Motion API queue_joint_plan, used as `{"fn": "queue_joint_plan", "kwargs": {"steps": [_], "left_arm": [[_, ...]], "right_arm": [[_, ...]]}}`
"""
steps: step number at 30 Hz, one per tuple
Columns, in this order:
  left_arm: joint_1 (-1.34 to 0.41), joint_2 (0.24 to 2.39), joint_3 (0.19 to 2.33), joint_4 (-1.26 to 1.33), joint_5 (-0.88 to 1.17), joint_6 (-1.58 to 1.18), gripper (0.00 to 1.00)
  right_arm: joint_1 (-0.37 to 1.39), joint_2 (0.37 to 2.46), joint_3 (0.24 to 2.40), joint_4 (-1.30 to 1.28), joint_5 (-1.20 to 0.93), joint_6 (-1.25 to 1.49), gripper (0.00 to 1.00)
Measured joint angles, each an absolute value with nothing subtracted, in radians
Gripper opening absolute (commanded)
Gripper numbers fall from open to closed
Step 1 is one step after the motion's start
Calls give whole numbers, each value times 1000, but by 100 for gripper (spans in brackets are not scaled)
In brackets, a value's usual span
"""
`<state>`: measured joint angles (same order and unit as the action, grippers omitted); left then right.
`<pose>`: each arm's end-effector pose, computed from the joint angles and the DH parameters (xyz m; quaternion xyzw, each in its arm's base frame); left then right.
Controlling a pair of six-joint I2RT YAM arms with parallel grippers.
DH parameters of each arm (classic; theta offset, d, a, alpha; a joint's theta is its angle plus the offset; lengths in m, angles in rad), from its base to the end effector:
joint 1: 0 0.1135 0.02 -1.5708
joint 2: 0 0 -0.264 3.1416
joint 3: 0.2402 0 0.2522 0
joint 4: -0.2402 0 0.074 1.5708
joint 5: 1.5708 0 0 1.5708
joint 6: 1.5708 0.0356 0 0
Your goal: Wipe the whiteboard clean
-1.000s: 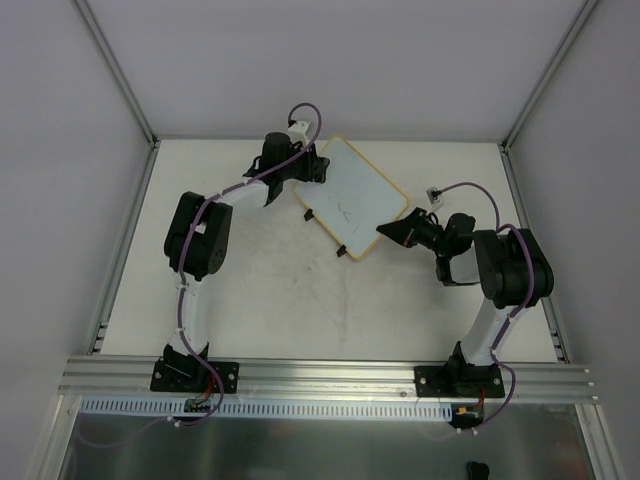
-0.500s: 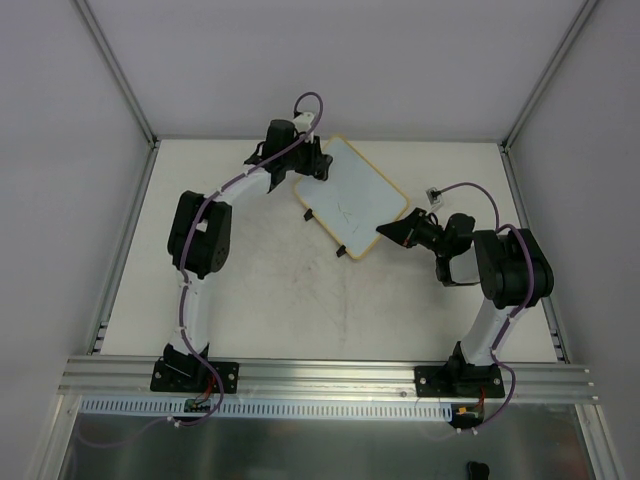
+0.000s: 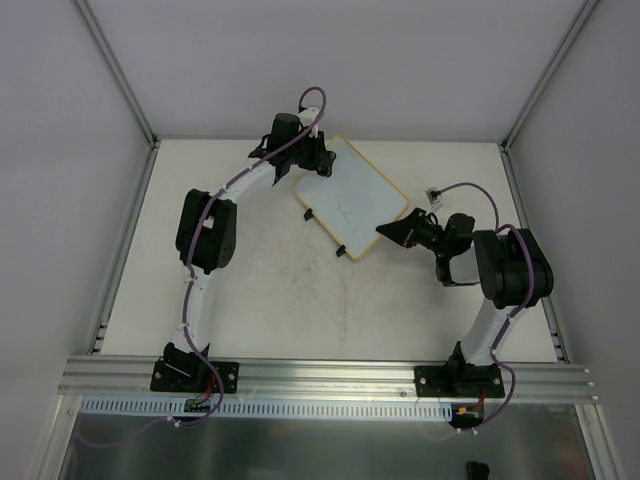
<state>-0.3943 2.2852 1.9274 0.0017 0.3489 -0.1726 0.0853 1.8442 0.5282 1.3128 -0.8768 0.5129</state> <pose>0.4977 -0.2203 0.2459 0.1879 0.7928 -0.2940 0.4997 0.3044 0.0535 0.1455 -0.1568 0.6902 0.4756 0.5222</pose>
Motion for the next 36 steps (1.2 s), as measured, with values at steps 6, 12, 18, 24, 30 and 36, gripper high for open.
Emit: {"fn": "queue_joint_plan", "kwargs": {"steps": [6, 12, 18, 24, 30, 36], "left_arm": [[-392, 2238, 1799, 54, 352, -194, 0], [-405, 2155, 1615, 86, 332, -203, 0], [-428, 2086, 1448, 173, 308, -221, 0], [-454, 2056, 1368, 243, 275, -224, 0], [-476, 2048, 1346, 275, 240, -225, 0], [-525, 2032, 1333, 281, 200, -224, 0]], "right_arm": [[87, 1842, 528, 1312, -878, 517, 0], [87, 1842, 527, 1312, -877, 516, 0], [87, 1842, 527, 1312, -877, 514, 0], [87, 1842, 527, 1312, -877, 511, 0], [87, 1842, 526, 1312, -876, 508, 0], [87, 1842, 526, 1312, -876, 507, 0]]}}
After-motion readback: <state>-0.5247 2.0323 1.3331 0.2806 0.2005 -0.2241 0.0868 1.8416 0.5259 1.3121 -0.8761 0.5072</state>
